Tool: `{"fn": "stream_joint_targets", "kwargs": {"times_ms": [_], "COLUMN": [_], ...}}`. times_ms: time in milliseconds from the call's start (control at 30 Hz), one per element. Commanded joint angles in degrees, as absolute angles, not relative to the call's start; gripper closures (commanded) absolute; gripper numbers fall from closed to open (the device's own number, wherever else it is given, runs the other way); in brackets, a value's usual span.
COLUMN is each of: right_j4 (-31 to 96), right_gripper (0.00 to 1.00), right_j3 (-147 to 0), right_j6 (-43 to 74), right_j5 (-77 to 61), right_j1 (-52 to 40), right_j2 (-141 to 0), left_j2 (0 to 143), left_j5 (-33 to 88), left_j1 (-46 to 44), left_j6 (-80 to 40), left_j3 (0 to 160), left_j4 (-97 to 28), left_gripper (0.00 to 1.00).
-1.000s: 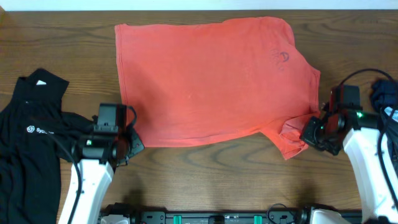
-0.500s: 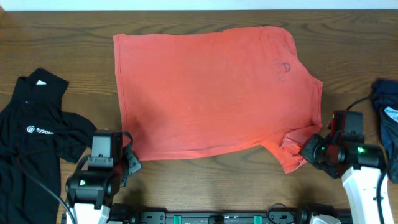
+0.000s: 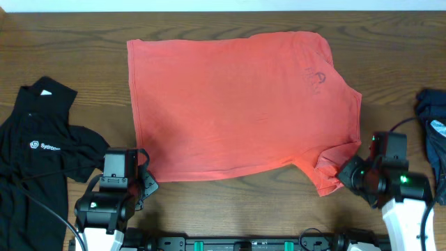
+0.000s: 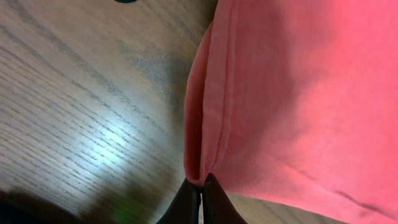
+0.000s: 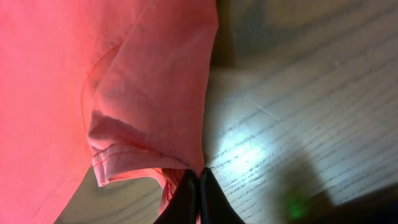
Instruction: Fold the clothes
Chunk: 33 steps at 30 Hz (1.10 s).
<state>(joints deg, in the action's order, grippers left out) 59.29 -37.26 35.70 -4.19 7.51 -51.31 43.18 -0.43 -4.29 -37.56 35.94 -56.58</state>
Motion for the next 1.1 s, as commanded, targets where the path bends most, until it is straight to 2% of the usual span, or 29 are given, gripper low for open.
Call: {"fn": "stream_joint_targets", "kwargs": {"times_ms": [0,400,800,1067], "right_j4": [59.7,67.0,64.9,64.0], "right_gripper": [0.98,0.99,0.99,0.99], "right_j3": [-34.1,-32.4,-37.2,-45.9], "right_j6": [40.2,46.3,42.2,40.2], "right_j5": [-3.2,-3.1,-0.2,1.5], "right_j1": [7.8,7.4,7.4,7.4], "right_j2": [-45.7,-32.6,-33.1,-40.5], "left_j2": [43.2,42.9,39.8,39.2], "left_j5": [-2.0,-6.9,-6.9,-7.0], "left_j1": [-4.5,-4.5,-4.5,-4.5], "left_j6": [-39.4,-41.2,-40.3,-38.0], "left_j3": [35.7,35.7,36.9,40.6], "left_j4": [-55.8,-54.5,-52.8,-51.5], "left_gripper": [0.94,0.94,0.94,0.94]}}
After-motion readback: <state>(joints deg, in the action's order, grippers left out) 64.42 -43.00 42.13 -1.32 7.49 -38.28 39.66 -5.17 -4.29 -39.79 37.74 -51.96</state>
